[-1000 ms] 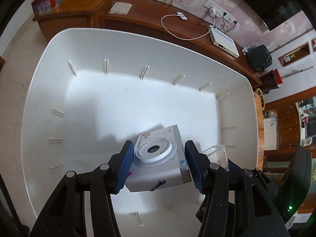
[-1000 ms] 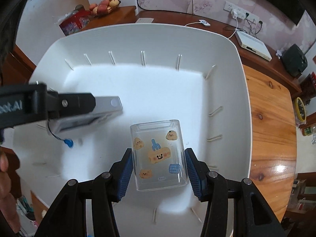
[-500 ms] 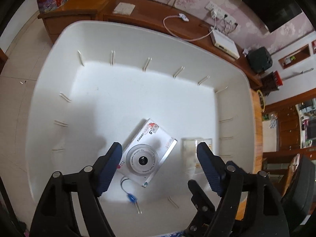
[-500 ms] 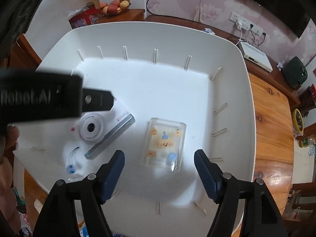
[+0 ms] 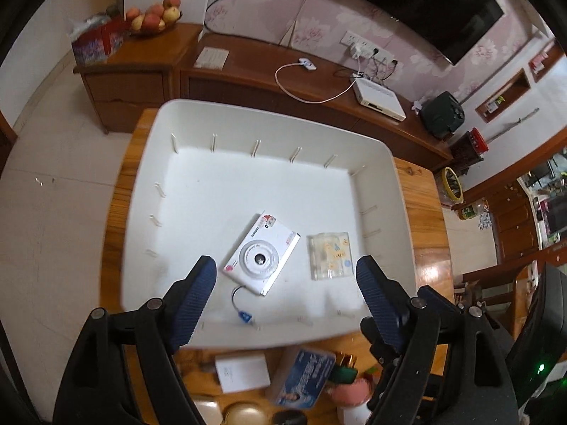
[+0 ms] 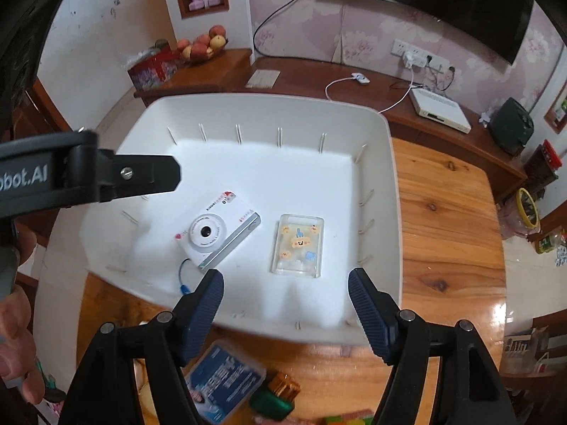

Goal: Organize rigid objects
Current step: 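Lift both tools out of the bin back toward the table items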

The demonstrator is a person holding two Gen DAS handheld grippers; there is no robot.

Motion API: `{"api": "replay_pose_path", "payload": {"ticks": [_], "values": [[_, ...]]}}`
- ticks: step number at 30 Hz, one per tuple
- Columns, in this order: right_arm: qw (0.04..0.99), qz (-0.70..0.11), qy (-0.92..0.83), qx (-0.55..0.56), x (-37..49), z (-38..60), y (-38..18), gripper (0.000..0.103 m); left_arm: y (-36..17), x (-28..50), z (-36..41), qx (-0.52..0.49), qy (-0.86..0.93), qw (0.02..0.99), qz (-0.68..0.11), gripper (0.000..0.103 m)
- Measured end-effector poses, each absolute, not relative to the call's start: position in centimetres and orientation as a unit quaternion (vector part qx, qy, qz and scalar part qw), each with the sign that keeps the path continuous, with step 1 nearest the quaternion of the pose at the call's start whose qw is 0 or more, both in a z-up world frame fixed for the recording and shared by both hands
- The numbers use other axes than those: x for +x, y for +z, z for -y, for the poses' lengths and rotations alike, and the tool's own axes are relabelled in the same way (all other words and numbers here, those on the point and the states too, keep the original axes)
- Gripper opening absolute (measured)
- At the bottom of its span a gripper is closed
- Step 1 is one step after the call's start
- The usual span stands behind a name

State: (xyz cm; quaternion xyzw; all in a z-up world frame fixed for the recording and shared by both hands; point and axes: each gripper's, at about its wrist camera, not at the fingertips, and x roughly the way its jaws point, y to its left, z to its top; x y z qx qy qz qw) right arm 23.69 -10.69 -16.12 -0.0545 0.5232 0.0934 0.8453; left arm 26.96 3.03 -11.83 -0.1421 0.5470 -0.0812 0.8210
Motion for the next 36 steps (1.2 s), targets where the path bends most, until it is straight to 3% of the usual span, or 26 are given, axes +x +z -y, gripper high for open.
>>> {"api": "replay_pose_path", "payload": {"ticks": [14, 21, 36], "values": [[0.874, -0.476, 0.082, -0.045, 15.9, 11.8, -10.0, 0.074, -6.1, 19.4, -2.5, -0.082, -0.086, 0.847, -0.518, 0.084], [0.888, -0.451, 0.077, -0.050, 12.0, 11.9, -7.9, 0.079, -4.4, 15.8, -1.9, -0.062, -0.090, 0.859, -0.500, 0.084], [0.893, -0.438, 0.084, -0.059, 5.0, 11.0, -8.3, 0.079, -6.6, 11.1, -3.9, -0.072, -0.050, 0.862, -0.499, 0.084]]}}
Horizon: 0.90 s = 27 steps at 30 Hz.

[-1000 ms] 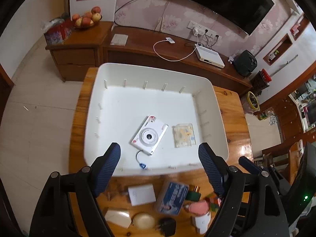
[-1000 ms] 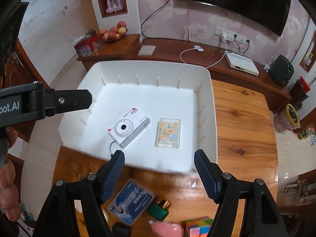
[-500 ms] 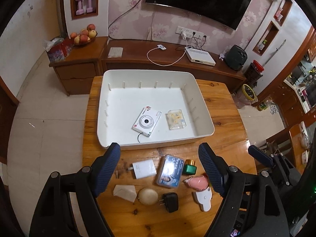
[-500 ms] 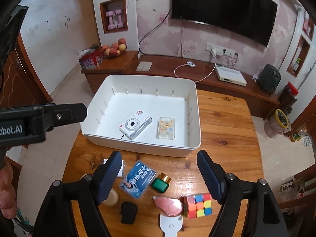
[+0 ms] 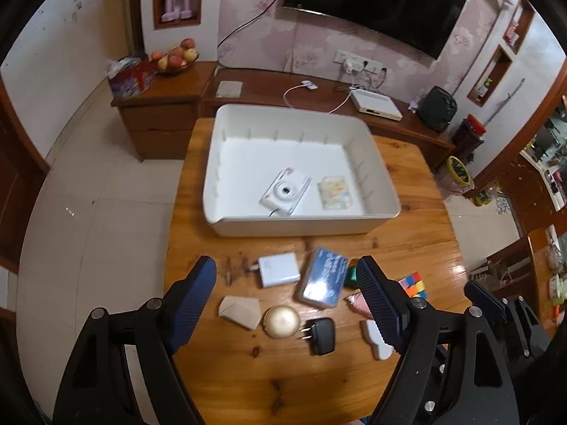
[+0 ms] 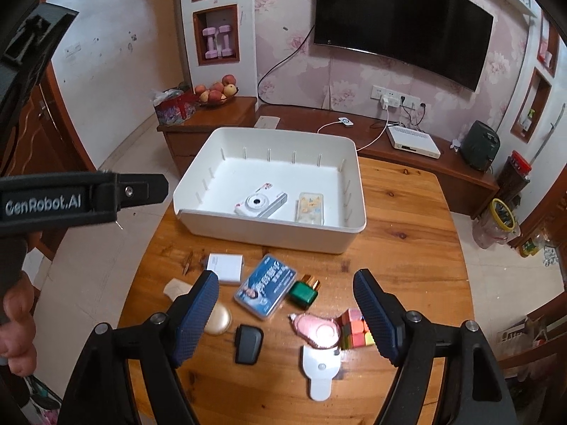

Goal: Organize rigid objects
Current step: 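Lift both tools out of the bin back toward the table items, then grasp the beige plug adapter with the left tool while the right tool grasps the black charger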

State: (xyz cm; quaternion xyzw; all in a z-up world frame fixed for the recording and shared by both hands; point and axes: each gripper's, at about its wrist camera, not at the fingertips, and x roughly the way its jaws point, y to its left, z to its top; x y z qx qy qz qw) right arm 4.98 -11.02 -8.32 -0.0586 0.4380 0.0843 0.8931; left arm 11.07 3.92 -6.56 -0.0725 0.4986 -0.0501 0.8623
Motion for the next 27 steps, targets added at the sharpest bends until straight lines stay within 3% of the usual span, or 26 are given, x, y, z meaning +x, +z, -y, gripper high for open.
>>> {"api": "replay_pose_path", "payload": {"ticks": [9, 18, 27], "values": [[0.879, -0.465, 0.087, -0.056, 2.9, 11.1, -13.1, 0.079, -11.6, 9.4, -5.1, -0.081, -0.018, 0.841, -0.535, 0.084], [0.861, -0.495, 0.103, -0.054, 2.2, 10.7, -17.8, 0.079, -16.9, 9.8, -7.6, -0.154, 0.020, 0.798, -0.582, 0.083], [0.842, -0.521, 0.128, -0.053, 2.7, 9.7, -22.2, 0.079, -21.9, 10.8, -6.5, -0.096, -0.005, 0.782, -0.615, 0.084]]}}
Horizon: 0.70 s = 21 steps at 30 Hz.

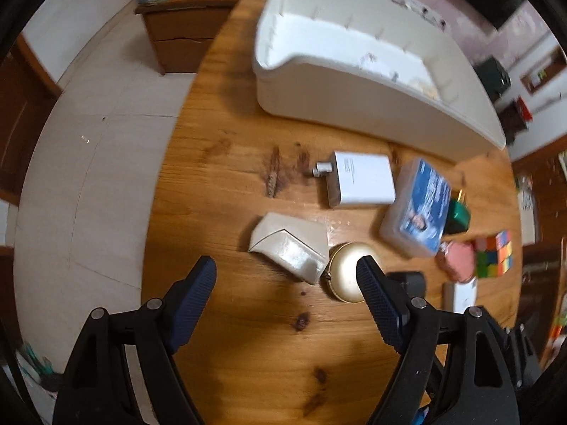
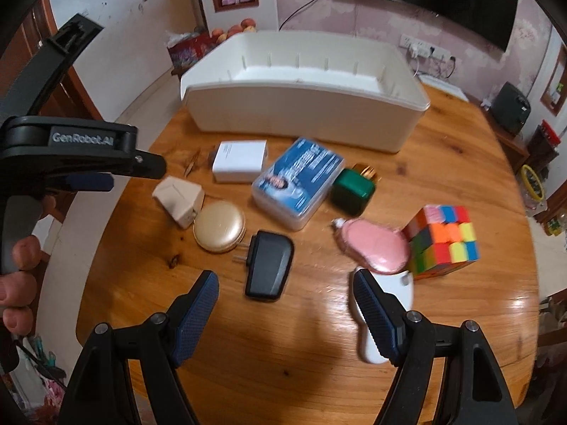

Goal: Organize rigid objects
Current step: 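Grasp the beige plug adapter with the left tool while the right tool grasps the black charger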

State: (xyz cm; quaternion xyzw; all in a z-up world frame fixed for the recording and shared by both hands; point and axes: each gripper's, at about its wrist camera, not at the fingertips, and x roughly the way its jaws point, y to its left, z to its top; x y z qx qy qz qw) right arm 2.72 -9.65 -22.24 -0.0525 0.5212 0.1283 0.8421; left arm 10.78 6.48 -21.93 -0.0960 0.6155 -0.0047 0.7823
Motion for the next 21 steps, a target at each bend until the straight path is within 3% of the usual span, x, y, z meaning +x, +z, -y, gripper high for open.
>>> {"api": "replay_pose_path", "payload": {"ticks": [21], "values": [[0.821, -0.551, 0.140, -0.051, 4.1, 8.2, -27.2, 0.079, -25.4, 10.9, -5.7, 0.018, -0.068, 0.765, -0.640, 0.083]]}}
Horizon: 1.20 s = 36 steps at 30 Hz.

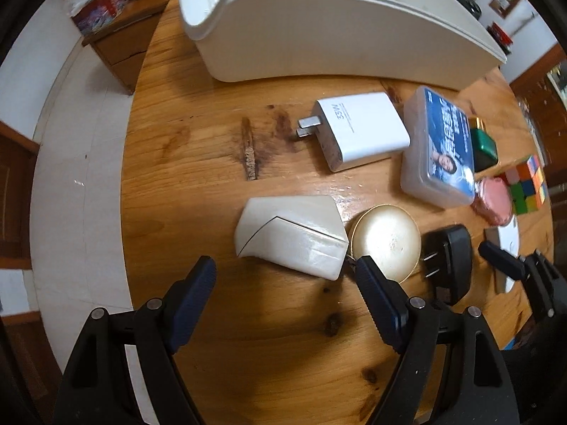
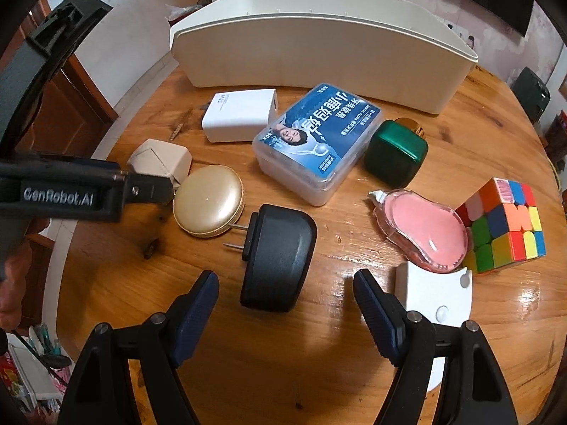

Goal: Organize rigid objects
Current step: 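Grasp the beige plug adapter with the left tool while the right tool grasps the black charger, then carry the adapter and black charger into the white bin and release both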

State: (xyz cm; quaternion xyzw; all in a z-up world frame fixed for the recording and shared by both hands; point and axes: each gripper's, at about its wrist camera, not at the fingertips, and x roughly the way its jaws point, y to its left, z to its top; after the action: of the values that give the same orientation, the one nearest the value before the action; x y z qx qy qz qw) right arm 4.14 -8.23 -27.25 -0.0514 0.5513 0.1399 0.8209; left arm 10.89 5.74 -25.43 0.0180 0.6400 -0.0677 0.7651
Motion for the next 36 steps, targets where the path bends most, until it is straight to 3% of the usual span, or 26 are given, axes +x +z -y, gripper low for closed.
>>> {"api": "replay_pose_path", "payload": {"ticks": [19, 21, 23, 27, 36], "values": [[0.827, -0.539, 0.134, -0.090, 5.4, 6.4, -28.6, 0.075, -26.6, 12.2, -6.9, 0.034, -0.067, 0.763, -0.642, 0.082], [0.828, -0.536, 0.137, -0.090, 5.6, 6.2, -28.6, 0.071, -26.4, 12.5, -6.8, 0.036, -0.068, 0.766, -0.638, 0.077], [0.829, -0.533, 0.143, -0.093, 5.7, 6.0, -28.5, 0.065, -25.8, 12.7, -6.7, 0.038, -0.072, 0.770, -0.633, 0.066], [0.828, -0.530, 0.154, -0.097, 5.8, 5.4, -28.3, 0.044, -25.7, 12.3, -6.3, 0.041, -0.067, 0.770, -0.633, 0.066], [0.820, -0.543, 0.158, -0.085, 5.9, 5.5, -27.8, 0.042, -23.0, 11.6, -5.7, 0.033, -0.057, 0.780, -0.622, 0.065]]}}
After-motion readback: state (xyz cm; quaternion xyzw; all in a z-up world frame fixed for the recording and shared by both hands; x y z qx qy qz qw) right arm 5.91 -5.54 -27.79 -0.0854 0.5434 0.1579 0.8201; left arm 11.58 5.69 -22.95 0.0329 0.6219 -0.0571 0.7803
